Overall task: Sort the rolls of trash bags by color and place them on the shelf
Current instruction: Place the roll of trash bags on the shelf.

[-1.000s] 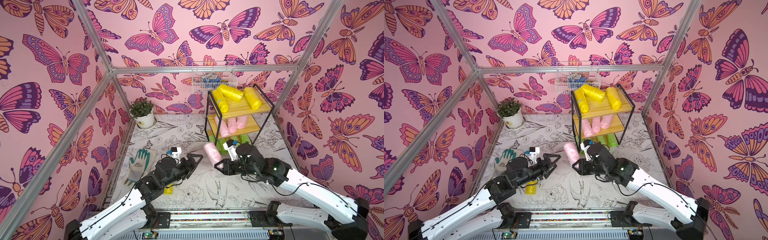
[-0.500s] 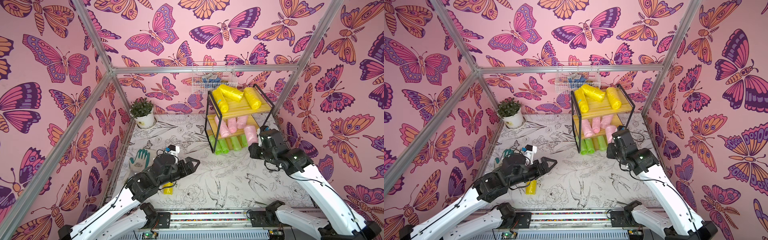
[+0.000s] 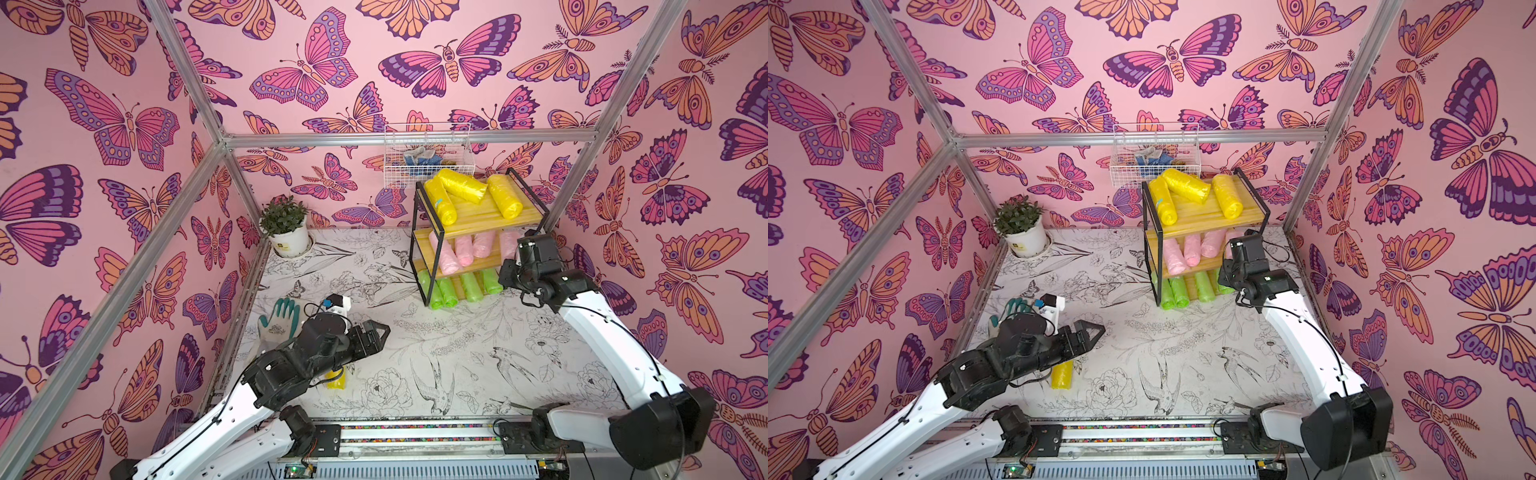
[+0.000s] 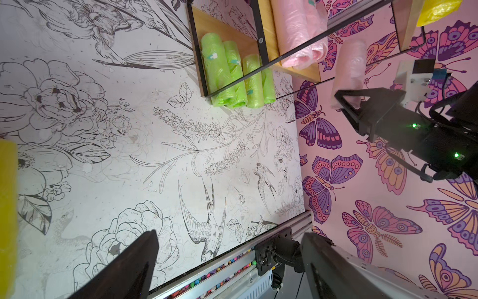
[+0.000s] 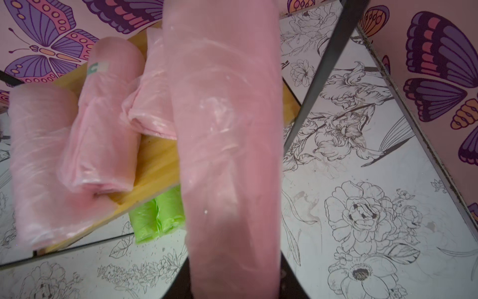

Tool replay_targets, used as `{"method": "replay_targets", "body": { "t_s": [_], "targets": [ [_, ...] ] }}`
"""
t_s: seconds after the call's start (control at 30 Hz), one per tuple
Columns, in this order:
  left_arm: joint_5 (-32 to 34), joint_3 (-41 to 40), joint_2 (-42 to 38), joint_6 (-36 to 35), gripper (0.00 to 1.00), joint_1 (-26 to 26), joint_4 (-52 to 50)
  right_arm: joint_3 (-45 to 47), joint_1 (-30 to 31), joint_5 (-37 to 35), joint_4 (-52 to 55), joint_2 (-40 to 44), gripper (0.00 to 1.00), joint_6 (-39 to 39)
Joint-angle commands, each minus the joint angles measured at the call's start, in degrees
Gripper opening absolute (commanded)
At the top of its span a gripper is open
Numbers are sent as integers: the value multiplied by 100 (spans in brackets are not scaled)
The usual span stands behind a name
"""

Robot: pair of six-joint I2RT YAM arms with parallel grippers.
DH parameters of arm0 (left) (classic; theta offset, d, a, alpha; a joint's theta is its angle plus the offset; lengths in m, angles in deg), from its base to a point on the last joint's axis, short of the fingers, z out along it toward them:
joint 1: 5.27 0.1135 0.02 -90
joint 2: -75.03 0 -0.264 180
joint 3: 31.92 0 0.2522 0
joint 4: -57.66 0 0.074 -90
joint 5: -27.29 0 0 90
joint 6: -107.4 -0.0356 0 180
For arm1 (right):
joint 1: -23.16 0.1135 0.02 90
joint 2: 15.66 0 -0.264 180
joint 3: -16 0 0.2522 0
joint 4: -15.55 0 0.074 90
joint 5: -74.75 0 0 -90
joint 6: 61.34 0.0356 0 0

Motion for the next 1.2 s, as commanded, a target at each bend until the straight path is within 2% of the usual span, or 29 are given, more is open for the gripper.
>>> {"method": "replay_targets", "body": {
  "t_s": [0.0, 0.53, 0.83, 0.97, 1.17],
  "targets": [
    [301, 124, -81, -285, 93, -17, -318, -328, -160, 73, -602, -232, 0, -137],
    [636, 382, 314, -931, 93, -8, -793, -372, -258, 411, -1753, -1062, 0, -510],
    [1021, 43, 9, -972, 93, 9, -840, -175, -257, 517, -2190, -1236, 3, -488],
    [1145, -91, -144, -905, 94, 33, -874, -14, -258, 616, -2182, -1097, 0, -411],
    [1175, -241, -223, -720, 94, 44, -865, 1081, -316, 1291, -2954, -421, 0, -342]
  ]
}}
